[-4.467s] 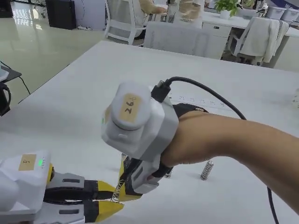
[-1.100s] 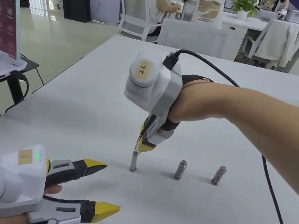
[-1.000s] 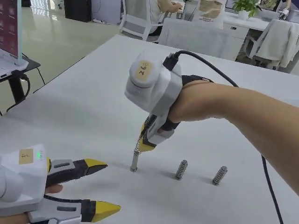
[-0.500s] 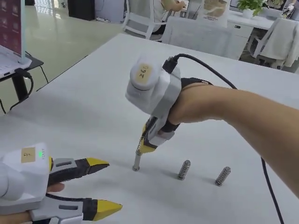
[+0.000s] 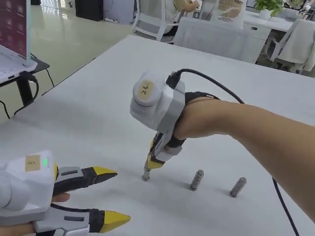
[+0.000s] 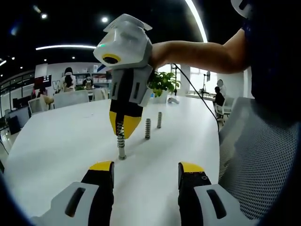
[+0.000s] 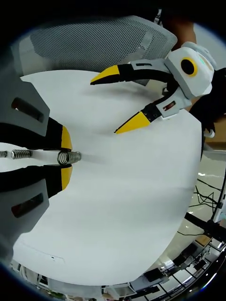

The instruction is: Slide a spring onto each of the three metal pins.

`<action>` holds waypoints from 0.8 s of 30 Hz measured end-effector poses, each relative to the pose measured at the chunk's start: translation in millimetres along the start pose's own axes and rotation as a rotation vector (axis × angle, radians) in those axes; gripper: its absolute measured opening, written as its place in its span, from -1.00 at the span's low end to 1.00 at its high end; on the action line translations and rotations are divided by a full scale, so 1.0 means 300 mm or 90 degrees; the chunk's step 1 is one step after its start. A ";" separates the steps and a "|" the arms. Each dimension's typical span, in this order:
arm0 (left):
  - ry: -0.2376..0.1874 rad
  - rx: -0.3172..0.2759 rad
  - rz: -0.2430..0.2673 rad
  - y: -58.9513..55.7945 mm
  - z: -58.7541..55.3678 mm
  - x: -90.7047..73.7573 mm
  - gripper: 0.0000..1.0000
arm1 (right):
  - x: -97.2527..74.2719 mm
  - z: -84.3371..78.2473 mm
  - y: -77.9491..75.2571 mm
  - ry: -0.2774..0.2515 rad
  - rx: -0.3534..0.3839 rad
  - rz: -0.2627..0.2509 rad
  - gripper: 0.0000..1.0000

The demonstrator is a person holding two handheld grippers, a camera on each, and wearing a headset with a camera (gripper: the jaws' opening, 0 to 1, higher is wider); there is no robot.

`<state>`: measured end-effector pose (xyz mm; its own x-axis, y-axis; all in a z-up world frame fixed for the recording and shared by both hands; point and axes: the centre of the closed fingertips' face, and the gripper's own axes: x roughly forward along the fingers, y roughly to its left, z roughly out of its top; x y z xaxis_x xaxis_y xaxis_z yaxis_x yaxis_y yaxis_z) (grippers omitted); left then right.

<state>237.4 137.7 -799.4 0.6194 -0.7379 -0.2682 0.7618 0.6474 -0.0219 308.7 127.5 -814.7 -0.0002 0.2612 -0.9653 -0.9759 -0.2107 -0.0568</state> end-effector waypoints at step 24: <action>0.004 0.003 0.003 0.005 0.002 -0.006 -0.02 | 0.089 -0.028 0.009 0.020 0.001 0.006 -0.82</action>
<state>237.7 139.8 -798.3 0.6218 -0.7336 -0.2741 0.7598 0.6500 -0.0162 308.0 126.0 -842.8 -0.0022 0.2290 -0.9734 -0.9763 -0.2112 -0.0475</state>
